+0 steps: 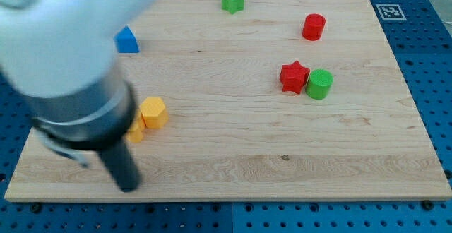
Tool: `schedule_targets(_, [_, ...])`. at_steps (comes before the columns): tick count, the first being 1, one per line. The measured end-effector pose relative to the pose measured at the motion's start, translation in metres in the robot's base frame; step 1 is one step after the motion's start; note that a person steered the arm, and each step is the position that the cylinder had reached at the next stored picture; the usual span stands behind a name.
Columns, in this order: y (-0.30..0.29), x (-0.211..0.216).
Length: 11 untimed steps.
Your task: Move the yellow blocks toward the center left
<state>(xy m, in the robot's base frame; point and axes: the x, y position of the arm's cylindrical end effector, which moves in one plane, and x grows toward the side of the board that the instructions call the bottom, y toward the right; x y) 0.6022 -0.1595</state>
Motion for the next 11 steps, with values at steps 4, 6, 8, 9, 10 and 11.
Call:
schedule_targets(4, [0.039, -0.074])
schedule_targets(6, [0.101, -0.103])
schedule_targets(8, [0.09, -0.1])
schedule_targets(9, [0.078, -0.1])
schedule_targets(10, [0.069, -0.102])
schedule_targets(11, [0.069, -0.102])
